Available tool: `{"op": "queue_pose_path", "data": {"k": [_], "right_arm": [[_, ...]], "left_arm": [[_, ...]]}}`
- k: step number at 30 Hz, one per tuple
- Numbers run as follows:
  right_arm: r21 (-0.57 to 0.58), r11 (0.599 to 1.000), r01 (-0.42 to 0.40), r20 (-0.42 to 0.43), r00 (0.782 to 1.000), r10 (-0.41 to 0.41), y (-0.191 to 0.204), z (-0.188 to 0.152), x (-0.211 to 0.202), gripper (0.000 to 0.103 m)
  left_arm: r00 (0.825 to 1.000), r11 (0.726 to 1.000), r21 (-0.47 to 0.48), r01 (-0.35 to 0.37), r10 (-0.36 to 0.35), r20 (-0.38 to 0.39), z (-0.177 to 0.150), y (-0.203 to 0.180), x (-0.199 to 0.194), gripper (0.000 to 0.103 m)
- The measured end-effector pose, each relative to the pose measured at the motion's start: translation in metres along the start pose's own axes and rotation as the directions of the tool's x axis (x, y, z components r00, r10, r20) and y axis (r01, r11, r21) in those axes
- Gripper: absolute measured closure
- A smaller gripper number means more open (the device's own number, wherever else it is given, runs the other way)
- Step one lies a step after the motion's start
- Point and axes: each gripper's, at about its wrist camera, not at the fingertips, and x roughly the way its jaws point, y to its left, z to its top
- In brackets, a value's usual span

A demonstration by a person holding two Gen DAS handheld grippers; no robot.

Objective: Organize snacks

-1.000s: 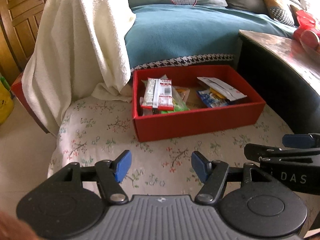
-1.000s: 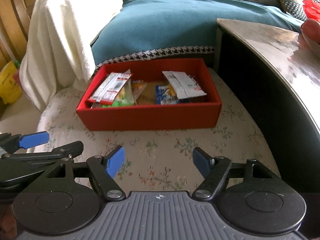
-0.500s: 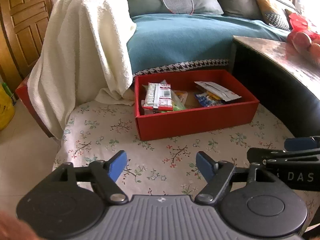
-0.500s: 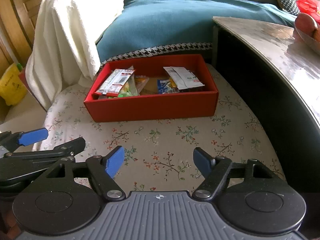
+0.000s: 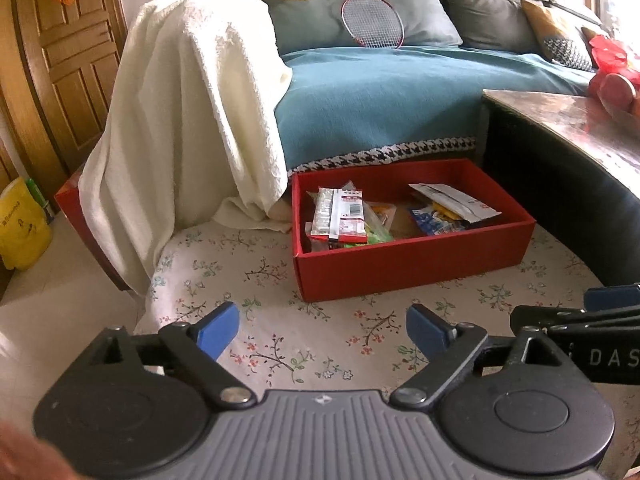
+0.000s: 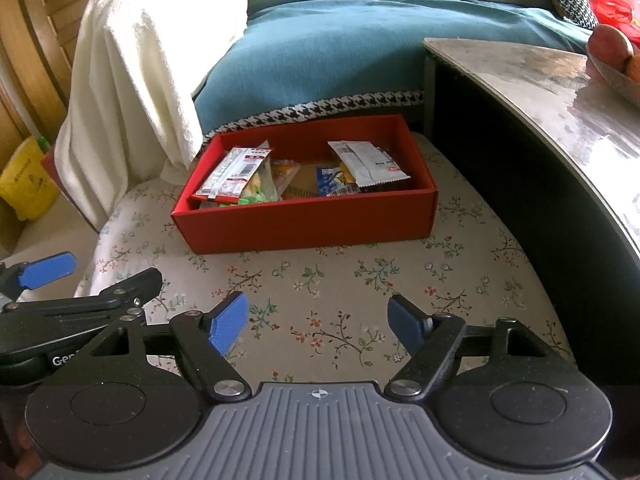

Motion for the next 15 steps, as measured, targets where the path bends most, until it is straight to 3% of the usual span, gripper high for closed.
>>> {"op": "queue_pose_path", "data": {"k": [15], "right_arm": [[-0.007, 1.0, -0.001, -0.006, 1.0, 0.001, 0.0006, 0.0001, 0.0034, 0.017]], "left_arm": [[0.999, 1.0, -0.017, -0.006, 0.007, 0.034, 0.0007, 0.0018, 0.0006, 0.017]]}}
